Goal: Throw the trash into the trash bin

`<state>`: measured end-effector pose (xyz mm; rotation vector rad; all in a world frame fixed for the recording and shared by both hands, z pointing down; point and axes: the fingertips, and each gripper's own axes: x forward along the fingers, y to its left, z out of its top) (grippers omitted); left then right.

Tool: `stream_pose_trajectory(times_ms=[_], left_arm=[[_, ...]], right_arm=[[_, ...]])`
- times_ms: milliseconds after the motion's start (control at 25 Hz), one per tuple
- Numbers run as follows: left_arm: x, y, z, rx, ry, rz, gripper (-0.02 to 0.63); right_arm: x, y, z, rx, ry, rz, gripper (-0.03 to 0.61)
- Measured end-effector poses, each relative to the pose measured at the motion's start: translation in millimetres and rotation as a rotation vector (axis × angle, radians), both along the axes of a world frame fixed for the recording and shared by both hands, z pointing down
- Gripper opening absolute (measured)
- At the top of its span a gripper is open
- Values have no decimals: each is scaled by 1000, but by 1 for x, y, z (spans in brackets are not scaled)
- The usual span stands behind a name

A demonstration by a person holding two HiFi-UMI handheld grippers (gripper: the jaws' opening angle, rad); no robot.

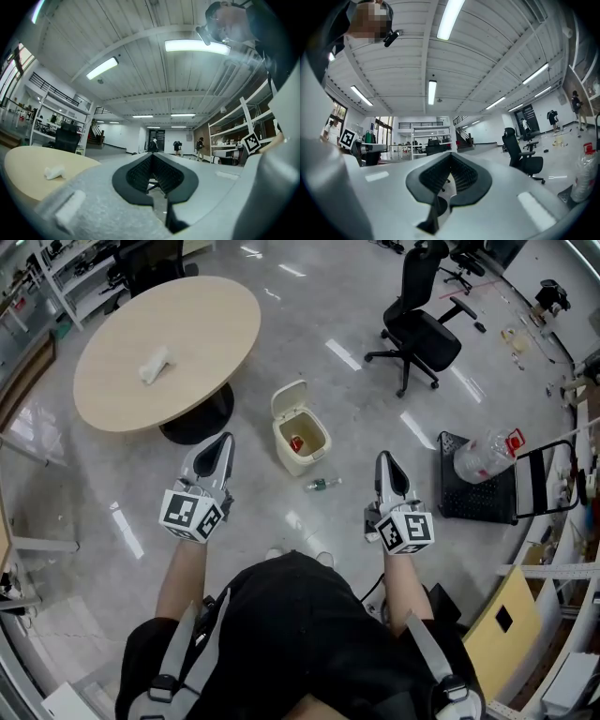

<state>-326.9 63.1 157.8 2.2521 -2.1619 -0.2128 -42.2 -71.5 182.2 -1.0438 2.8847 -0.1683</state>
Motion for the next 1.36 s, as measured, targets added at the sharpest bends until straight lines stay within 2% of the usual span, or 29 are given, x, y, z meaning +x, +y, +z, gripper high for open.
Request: stream_pose_trajectory(times_ms=[160, 280, 480, 720, 840, 1360], left_arm=[[26, -2, 4, 6, 32, 4, 3], [43, -16, -7, 36, 34, 28, 3], [67, -30, -8, 68, 33, 4, 3], [72, -19, -4, 78, 16, -75, 3], [75, -14, 1, 54, 23, -95, 3], [90, -21, 13, 23, 43, -92, 3]], right_arm=[[38, 8, 4, -29, -7, 30, 5], [50, 0, -6, -11, -23, 32, 5], [51, -12, -3, 27, 17, -16, 3], [52, -20, 1, 25, -1, -54, 3], [52, -21, 6, 14, -13, -70, 4], [51, -24, 17, -16, -15, -90, 3]])
